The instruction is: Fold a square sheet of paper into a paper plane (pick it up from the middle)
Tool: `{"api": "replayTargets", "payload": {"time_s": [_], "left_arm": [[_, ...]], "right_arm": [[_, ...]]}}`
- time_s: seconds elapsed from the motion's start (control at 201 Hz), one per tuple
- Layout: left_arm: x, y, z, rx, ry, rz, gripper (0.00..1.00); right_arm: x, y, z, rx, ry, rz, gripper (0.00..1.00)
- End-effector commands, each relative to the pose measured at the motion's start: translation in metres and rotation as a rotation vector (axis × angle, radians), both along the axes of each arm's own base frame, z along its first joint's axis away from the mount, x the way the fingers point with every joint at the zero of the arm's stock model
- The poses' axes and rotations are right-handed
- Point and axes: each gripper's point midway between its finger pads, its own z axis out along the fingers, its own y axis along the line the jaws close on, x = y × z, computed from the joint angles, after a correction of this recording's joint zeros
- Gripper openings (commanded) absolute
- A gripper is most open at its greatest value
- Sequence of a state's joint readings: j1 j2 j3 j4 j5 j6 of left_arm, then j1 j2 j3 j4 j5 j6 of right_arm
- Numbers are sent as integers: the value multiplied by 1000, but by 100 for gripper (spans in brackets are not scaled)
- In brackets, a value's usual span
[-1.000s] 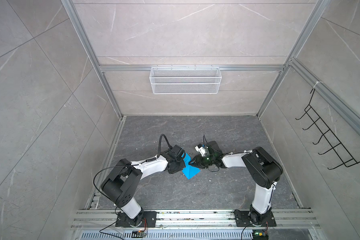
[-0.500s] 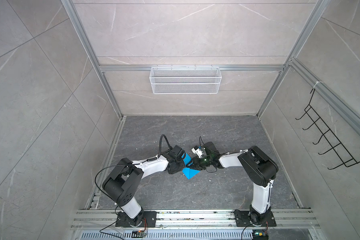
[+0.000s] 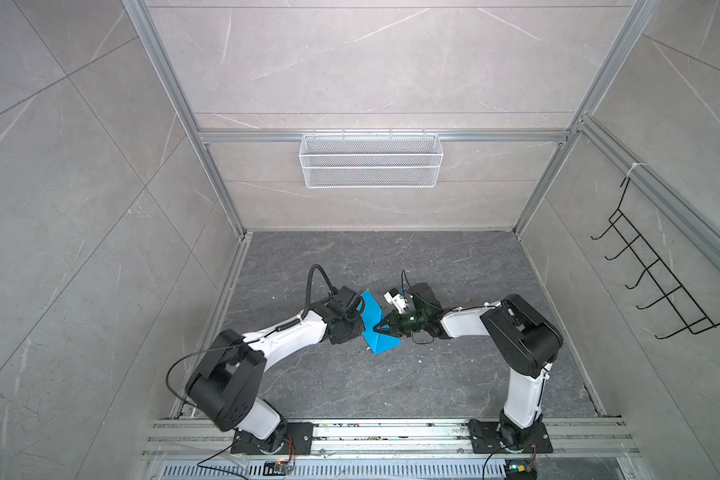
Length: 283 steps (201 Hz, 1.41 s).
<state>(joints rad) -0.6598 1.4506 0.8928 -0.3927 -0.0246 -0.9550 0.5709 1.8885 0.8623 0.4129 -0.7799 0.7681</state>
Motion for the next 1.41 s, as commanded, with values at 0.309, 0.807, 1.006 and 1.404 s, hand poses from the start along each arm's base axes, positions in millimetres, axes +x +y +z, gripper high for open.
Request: {"api": "replayTargets", "payload": {"time_s": [0.309, 0.807, 1.006, 1.404], "left_arm": [[-2, -51, 109, -516, -324, -180, 83], [2, -67, 150, -678, -443, -233, 55], [0, -69, 157, -718, -470, -242, 40], [3, -65, 151, -695, -459, -215, 27]], "right_arm": [[37, -12, 145, 295, -143, -149, 0], [34, -7, 180, 389, -90, -122, 0], [34, -7, 182, 403, -82, -127, 0], [31, -9, 176, 388, -79, -124, 0]]}}
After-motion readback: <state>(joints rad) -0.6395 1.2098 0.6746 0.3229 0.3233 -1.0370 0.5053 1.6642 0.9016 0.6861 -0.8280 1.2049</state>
